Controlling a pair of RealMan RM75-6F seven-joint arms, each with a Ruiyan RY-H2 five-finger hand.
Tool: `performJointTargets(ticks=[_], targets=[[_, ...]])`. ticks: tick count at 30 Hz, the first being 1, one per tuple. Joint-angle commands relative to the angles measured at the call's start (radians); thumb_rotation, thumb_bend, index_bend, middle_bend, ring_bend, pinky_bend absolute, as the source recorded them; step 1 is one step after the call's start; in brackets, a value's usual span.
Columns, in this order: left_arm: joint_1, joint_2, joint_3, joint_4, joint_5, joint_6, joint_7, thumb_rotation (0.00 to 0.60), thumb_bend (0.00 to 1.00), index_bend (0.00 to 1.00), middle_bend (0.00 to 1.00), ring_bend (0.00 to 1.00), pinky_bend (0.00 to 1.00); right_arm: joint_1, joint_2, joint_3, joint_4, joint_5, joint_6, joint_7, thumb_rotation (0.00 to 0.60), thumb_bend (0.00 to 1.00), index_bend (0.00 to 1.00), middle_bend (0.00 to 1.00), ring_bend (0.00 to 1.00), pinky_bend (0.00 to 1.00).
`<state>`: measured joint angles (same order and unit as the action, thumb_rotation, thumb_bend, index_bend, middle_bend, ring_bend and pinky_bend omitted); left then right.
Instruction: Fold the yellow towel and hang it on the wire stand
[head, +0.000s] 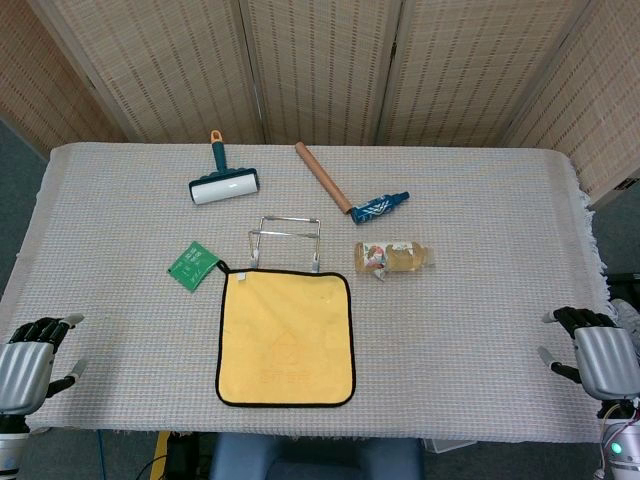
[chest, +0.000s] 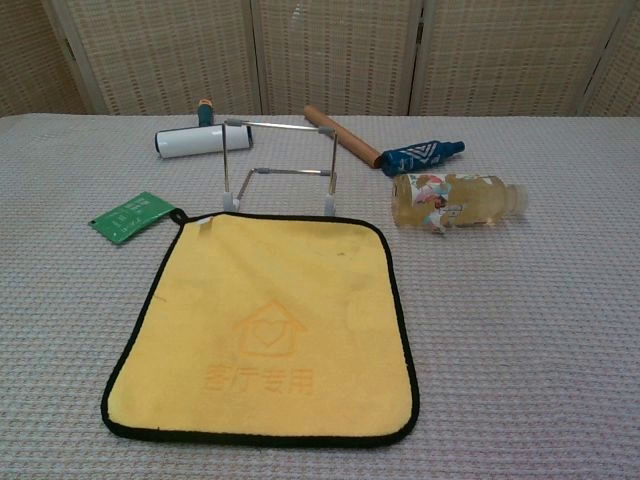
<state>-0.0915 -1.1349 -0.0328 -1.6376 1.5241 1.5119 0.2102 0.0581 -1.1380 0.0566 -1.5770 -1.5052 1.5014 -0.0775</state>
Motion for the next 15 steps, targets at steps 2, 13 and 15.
performJointTargets(ticks=[2, 13, 15], targets=[[-0.004, 0.001, 0.000, -0.003, 0.006, -0.002, 0.001, 0.600, 0.29, 0.28, 0.37, 0.29, 0.32, 0.000, 0.001, 0.001, 0.002, 0.001, 0.000, 0.003, 0.600, 0.21, 0.39, 0.41, 0.40, 0.39], [-0.022, 0.027, 0.025, -0.002, 0.065, -0.025, -0.039, 0.600, 0.29, 0.30, 0.37, 0.29, 0.32, -0.004, 0.011, 0.001, 0.002, -0.004, 0.005, 0.024, 0.600, 0.21, 0.39, 0.41, 0.40, 0.39], [-0.031, 0.031, 0.033, 0.000, 0.090, -0.032, -0.063, 0.600, 0.29, 0.31, 0.37, 0.29, 0.32, -0.001, 0.016, 0.001, -0.001, -0.010, 0.005, 0.027, 0.600, 0.21, 0.39, 0.41, 0.40, 0.39]])
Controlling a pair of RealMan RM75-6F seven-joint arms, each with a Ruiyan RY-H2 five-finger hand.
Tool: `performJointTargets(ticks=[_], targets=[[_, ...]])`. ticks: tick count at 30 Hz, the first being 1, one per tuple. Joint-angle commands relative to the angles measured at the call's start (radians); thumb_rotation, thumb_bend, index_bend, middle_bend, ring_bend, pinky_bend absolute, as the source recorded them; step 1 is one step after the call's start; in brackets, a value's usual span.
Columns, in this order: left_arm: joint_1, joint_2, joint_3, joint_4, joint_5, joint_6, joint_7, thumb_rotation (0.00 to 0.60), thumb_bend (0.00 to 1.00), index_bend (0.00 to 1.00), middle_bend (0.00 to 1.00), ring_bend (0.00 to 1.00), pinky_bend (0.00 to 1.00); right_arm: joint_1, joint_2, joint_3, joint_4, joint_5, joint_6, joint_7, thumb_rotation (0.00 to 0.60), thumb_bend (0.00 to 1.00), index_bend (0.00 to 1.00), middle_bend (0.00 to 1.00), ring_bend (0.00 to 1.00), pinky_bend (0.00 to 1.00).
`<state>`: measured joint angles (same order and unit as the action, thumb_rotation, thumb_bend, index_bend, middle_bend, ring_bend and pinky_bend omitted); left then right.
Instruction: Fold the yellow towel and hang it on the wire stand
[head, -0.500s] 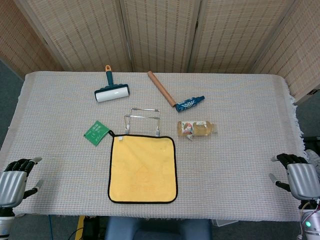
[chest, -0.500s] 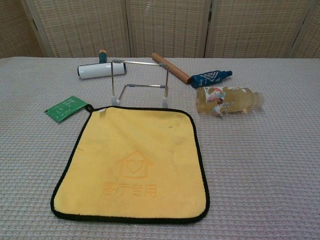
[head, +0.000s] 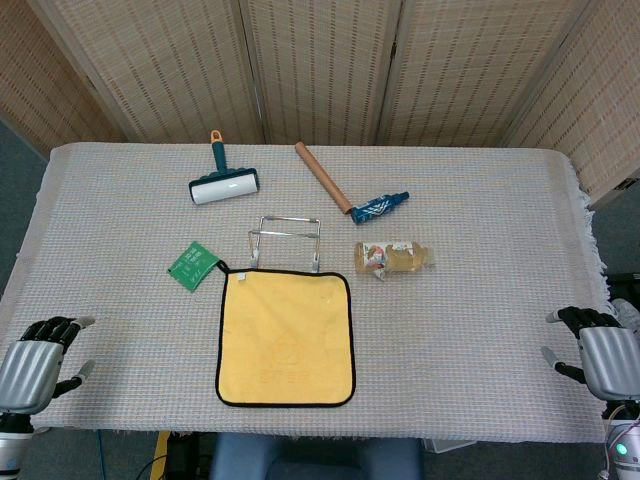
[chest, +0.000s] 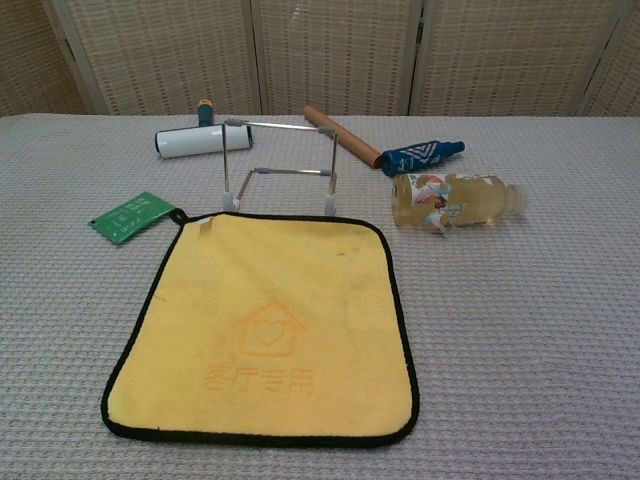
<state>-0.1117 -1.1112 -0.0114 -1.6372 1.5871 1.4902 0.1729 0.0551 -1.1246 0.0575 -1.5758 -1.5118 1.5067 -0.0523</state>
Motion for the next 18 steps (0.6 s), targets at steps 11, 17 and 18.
performJointTargets(ticks=[11, 17, 18], targets=[[-0.097, 0.001, 0.070, 0.029, 0.192, -0.099, -0.071, 0.600, 0.29, 0.34, 0.38, 0.32, 0.32, 0.037, 0.048, -0.009, -0.059, -0.064, -0.032, 0.037, 0.600, 0.21, 0.39, 0.41, 0.40, 0.39], [-0.154, -0.020, 0.094, 0.035, 0.274, -0.151, -0.069, 0.600, 0.29, 0.35, 0.46, 0.39, 0.35, 0.061, 0.056, -0.021, -0.081, -0.103, -0.057, 0.031, 0.600, 0.21, 0.39, 0.41, 0.40, 0.39], [-0.165, -0.027, 0.100, 0.038, 0.290, -0.161, -0.070, 0.600, 0.29, 0.35, 0.49, 0.41, 0.37, 0.066, 0.057, -0.024, -0.085, -0.108, -0.064, 0.032, 0.600, 0.21, 0.39, 0.41, 0.40, 0.39]])
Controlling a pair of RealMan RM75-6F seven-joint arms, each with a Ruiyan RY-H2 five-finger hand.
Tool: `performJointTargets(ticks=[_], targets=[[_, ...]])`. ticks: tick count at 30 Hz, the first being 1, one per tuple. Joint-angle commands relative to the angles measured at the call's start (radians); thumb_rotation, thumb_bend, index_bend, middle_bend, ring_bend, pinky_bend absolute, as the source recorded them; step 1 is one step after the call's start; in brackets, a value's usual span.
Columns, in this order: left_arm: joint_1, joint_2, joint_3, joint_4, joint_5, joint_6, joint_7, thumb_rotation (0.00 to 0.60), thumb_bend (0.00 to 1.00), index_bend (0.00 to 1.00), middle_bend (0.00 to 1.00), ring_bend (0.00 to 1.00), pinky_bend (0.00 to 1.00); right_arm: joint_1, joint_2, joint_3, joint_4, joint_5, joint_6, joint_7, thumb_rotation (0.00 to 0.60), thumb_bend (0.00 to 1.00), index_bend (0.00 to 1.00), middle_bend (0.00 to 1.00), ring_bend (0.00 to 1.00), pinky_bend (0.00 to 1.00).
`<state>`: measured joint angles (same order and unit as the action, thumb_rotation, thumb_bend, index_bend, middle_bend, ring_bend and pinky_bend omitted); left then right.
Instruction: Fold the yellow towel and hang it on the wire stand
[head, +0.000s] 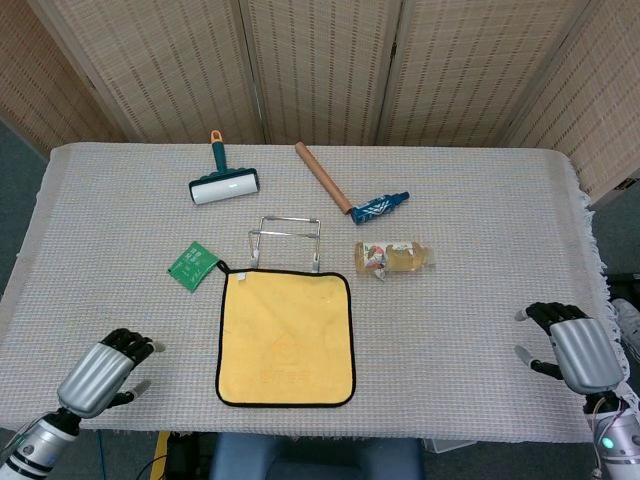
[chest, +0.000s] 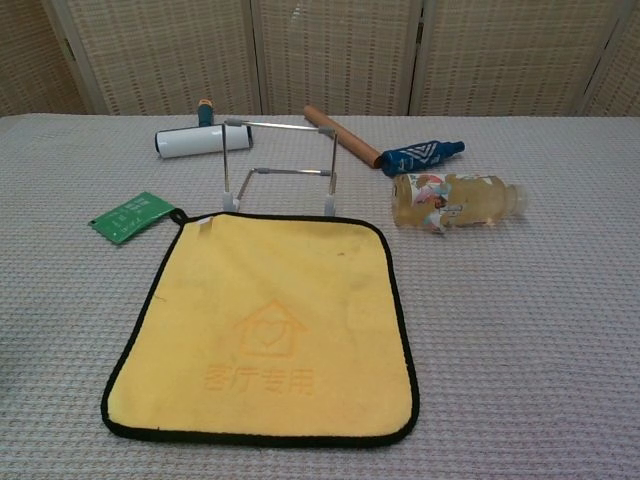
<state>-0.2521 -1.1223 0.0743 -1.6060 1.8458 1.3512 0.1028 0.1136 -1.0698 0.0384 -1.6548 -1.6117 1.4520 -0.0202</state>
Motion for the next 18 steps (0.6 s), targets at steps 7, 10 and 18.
performJointTargets(ticks=[7, 10, 18], targets=[[-0.088, -0.070, 0.043, 0.035, 0.107, -0.081, -0.009, 0.600, 0.29, 0.35, 0.68, 0.61, 0.70, 0.031, 0.001, -0.020, -0.016, -0.034, -0.042, 0.000, 0.600, 0.21, 0.39, 0.42, 0.40, 0.39], [-0.112, -0.100, 0.052, 0.052, 0.125, -0.108, -0.003, 0.600, 0.29, 0.37, 0.75, 0.67, 0.77, 0.040, 0.000, -0.024, -0.018, -0.037, -0.057, -0.002, 0.600, 0.21, 0.39, 0.42, 0.40, 0.39], [-0.156, -0.203, 0.062, 0.112, 0.137, -0.167, 0.024, 0.600, 0.29, 0.37, 0.83, 0.75, 0.82, 0.055, -0.007, -0.035, -0.018, -0.046, -0.077, 0.002, 0.600, 0.21, 0.39, 0.43, 0.40, 0.39]])
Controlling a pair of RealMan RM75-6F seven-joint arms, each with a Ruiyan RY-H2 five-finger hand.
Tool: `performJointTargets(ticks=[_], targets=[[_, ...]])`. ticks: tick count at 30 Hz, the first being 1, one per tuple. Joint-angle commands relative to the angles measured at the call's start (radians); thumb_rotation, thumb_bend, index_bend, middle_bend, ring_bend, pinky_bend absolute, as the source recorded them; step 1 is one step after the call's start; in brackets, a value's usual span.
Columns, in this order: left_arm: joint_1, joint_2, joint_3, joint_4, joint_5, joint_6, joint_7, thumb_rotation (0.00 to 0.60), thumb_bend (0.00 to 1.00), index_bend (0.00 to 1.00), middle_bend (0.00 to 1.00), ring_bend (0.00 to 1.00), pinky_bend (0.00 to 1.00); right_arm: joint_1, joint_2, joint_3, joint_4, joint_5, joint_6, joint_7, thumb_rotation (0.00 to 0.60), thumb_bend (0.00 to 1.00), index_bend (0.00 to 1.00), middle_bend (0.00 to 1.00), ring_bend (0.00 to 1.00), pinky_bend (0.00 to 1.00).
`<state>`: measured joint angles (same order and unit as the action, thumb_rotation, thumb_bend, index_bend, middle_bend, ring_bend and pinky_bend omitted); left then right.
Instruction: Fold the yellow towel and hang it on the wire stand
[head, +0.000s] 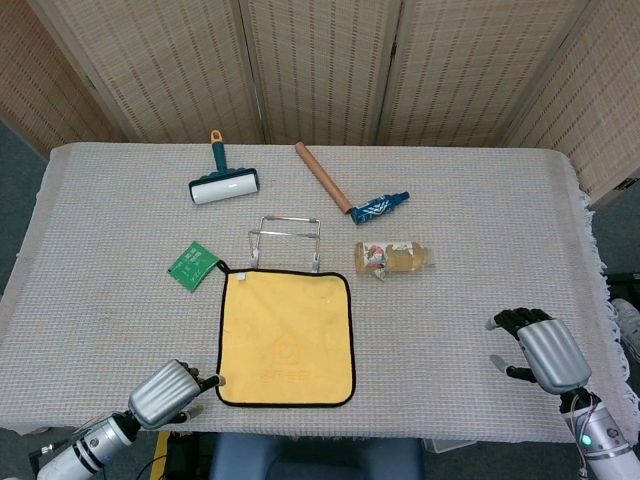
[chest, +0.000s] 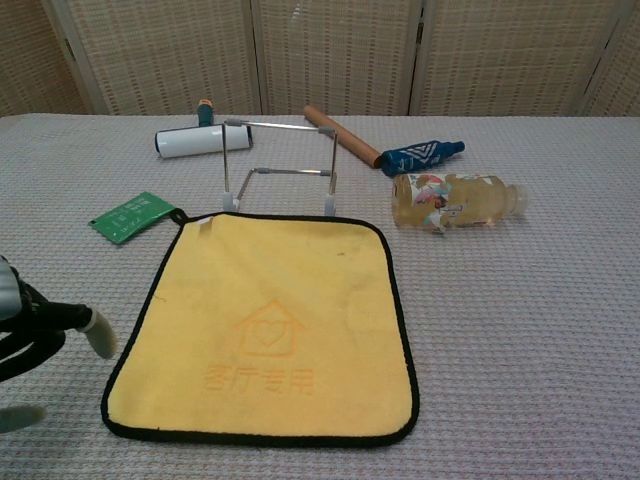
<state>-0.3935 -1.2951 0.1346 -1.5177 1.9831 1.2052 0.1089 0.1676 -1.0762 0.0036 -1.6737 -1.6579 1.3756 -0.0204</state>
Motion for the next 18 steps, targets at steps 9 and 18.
performJointTargets(ticks=[9, 18], targets=[[-0.044, -0.126, 0.006, 0.102, -0.038, -0.071, 0.023, 0.600, 0.29, 0.37, 0.83, 0.75, 0.83, 0.001, 0.001, -0.005, 0.005, 0.005, 0.006, 0.009, 0.600, 0.21, 0.39, 0.43, 0.40, 0.39], [-0.058, -0.176, -0.002, 0.130, -0.075, -0.070, 0.035, 0.600, 0.29, 0.37, 0.83, 0.75, 0.83, -0.001, -0.001, -0.007, 0.010, 0.008, 0.015, 0.014, 0.600, 0.21, 0.39, 0.43, 0.40, 0.39]])
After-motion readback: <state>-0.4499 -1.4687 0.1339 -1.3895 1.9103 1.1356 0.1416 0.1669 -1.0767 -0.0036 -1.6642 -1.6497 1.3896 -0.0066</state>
